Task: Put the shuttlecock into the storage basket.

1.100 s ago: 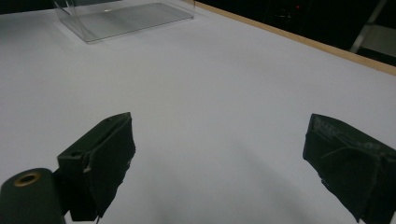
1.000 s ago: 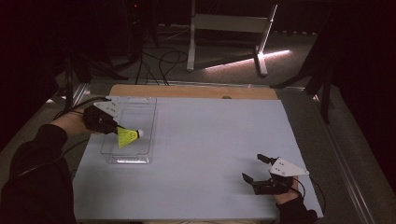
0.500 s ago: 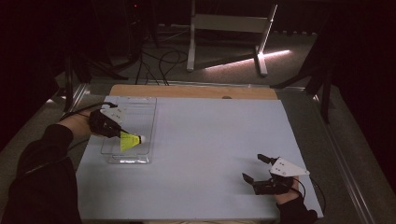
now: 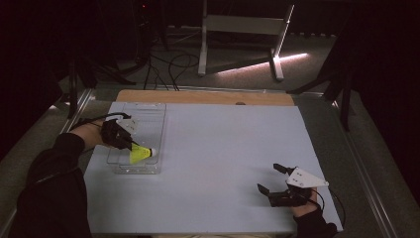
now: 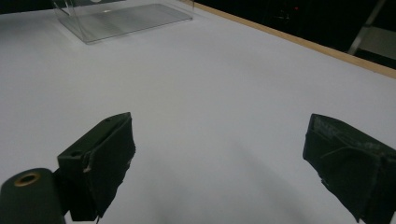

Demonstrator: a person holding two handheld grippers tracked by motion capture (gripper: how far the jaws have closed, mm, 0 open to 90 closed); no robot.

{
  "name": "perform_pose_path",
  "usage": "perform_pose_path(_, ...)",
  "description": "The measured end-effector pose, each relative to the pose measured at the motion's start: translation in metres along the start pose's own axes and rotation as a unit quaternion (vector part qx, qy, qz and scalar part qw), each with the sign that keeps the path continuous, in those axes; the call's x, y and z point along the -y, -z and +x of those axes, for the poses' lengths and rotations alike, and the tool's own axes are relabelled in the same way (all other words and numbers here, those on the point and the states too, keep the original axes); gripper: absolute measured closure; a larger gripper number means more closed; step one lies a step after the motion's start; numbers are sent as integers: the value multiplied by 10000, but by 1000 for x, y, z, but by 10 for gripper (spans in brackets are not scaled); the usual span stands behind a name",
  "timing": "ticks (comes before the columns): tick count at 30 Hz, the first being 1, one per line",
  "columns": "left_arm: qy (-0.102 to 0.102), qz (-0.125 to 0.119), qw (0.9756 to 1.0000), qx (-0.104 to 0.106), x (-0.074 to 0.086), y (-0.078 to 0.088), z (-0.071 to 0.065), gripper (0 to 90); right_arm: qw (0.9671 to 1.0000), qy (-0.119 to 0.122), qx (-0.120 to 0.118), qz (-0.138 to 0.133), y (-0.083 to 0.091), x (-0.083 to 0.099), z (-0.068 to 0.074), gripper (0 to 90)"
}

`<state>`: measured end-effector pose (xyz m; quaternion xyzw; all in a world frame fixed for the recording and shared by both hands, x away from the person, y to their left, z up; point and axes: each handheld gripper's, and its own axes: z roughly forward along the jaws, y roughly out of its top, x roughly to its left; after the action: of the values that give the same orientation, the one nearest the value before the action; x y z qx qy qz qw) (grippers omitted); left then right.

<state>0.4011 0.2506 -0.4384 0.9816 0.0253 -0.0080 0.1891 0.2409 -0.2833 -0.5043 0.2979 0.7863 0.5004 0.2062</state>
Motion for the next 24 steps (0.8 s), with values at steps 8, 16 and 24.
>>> perform_pose_path(8,182,66,9997,171,-2,-12,3,893,10000,-10,5,3,0,0,0,88)
perform_pose_path(16,605,34,9982,41,-2,-16,7,819,10000,-10,2,6,0,0,0,88)
perform_pose_path(24,1498,229,9879,-339,-6,-12,11,120,10000,-6,12,4,0,0,0,88)
